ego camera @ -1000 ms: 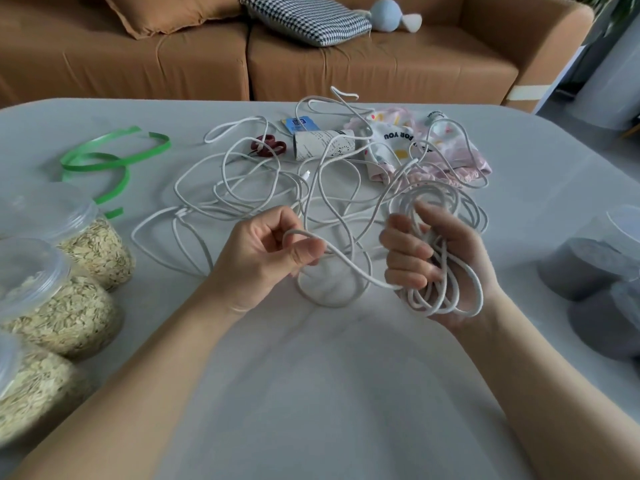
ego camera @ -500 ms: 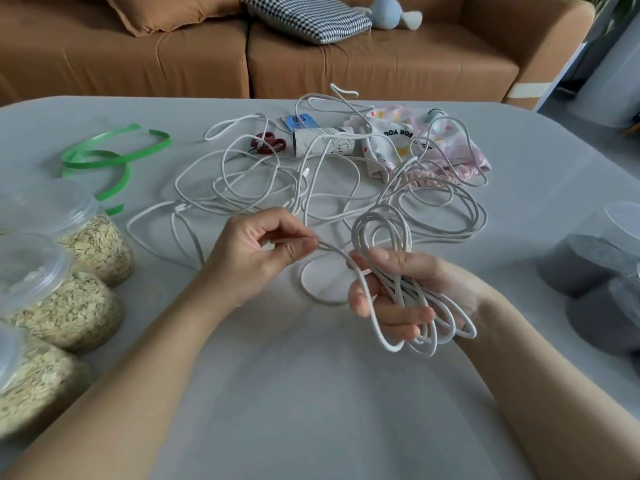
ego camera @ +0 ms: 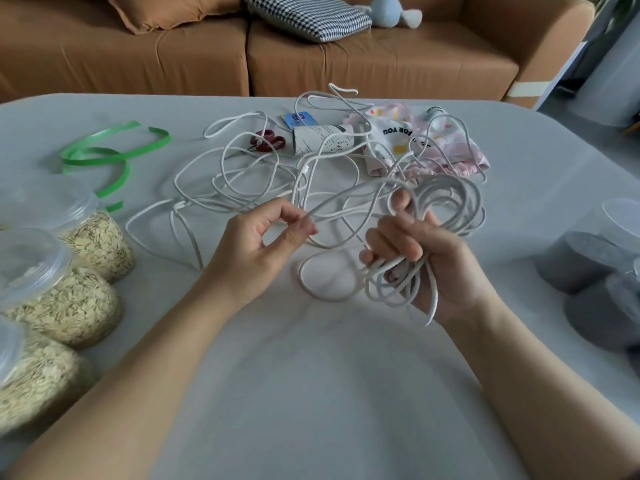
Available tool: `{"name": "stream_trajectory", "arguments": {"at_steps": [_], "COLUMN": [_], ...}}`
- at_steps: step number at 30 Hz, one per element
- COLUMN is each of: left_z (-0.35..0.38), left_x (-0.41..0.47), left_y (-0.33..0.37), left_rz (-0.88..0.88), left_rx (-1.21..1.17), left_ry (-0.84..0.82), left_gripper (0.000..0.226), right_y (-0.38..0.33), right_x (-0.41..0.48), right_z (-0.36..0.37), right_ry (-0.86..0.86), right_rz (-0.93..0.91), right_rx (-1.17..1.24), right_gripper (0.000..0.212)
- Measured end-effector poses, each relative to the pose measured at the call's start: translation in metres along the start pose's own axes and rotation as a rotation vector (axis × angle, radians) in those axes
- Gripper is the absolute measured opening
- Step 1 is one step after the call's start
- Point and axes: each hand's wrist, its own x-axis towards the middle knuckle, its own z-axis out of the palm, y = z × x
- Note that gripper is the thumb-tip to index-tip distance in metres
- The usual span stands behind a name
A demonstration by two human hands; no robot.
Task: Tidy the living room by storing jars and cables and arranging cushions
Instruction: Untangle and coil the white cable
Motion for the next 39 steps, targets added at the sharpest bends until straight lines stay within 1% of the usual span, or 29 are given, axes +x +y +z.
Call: {"name": "stream_trajectory", "arguments": {"at_steps": [3, 6, 9, 11, 15, 17, 20, 23, 26, 28, 30, 32, 33, 34, 35, 36, 37, 39], "left_z": [-0.001, -0.001, 0.003, 0.006, 0.009, 0.01, 0.01, 0.011, 0.013, 0.012, 0.007, 0.001, -0.001, -0.002, -0.003, -0.003, -0.003, -0.003], "left_x": [0.0, -0.001, -0.002, -0.003, -0.003, -0.003, -0.004, -0.005, -0.006, -0.006, -0.004, 0.0, 0.002, 0.003, 0.003, 0.002, 0.001, 0.001], "left_y": [0.001, 0.002, 0.002, 0.001, 0.0, -0.001, 0.0, 0.003, 0.006, 0.006, 0.004, 0.002, 0.001, -0.001, -0.002, -0.003, -0.003, -0.002], "left_rz": [0.055, 0.143, 0.168, 0.185, 0.262, 0.316, 0.328, 0.35, 0.376, 0.379, 0.404, 0.45, 0.464, 0.467, 0.456, 0.433, 0.407, 0.387], "left_rx": [0.116, 0.19, 0.198, 0.26, 0.396, 0.45, 0.479, 0.489, 0.546, 0.603, 0.617, 0.628, 0.631, 0.625, 0.602, 0.568, 0.525, 0.446], "left_ry": [0.05, 0.104, 0.123, 0.108, 0.057, 0.018, -0.051, -0.104, -0.105, -0.11, -0.101, -0.079, -0.069, -0.057, -0.039, -0.013, 0.014, 0.045], "left_gripper": [0.035, 0.029, 0.028, 0.029, 0.028, 0.03, 0.025, 0.016, 0.026, 0.033, 0.033, 0.027, 0.02, 0.013, 0.007, 0.005, 0.007, 0.011], "right_y": [-0.003, -0.005, -0.005, -0.004, -0.002, -0.002, -0.002, 0.0, 0.003, 0.002, -0.002, -0.007, -0.008, -0.009, -0.01, -0.01, -0.011, -0.013], "right_x": [-0.001, -0.001, -0.001, 0.0, 0.001, 0.0, -0.001, 0.0, 0.0, 0.001, 0.002, 0.002, 0.001, 0.001, 0.001, 0.0, -0.001, -0.005], "right_z": [0.0, 0.001, 0.004, 0.004, 0.004, 0.004, 0.003, 0.004, 0.006, 0.009, 0.01, 0.01, 0.01, 0.01, 0.01, 0.01, 0.01, 0.009], "right_ry": [0.065, 0.125, 0.238, 0.287, 0.331, 0.343, 0.307, 0.218, 0.152, 0.147, 0.141, 0.146, 0.144, 0.131, 0.113, 0.098, 0.092, 0.106], "right_rz": [-0.117, -0.143, -0.1, -0.059, 0.033, 0.052, 0.044, 0.032, 0.008, -0.013, -0.005, 0.025, 0.043, 0.064, 0.089, 0.118, 0.156, 0.247], "right_rx": [0.075, 0.108, 0.033, -0.024, -0.079, -0.119, -0.189, -0.094, -0.003, 0.038, 0.096, 0.131, 0.129, 0.125, 0.129, 0.147, 0.169, 0.173], "right_gripper": [0.011, 0.01, 0.011, 0.013, 0.022, 0.021, 0.016, 0.019, 0.023, 0.03, 0.042, 0.055, 0.059, 0.056, 0.046, 0.036, 0.03, 0.027]}}
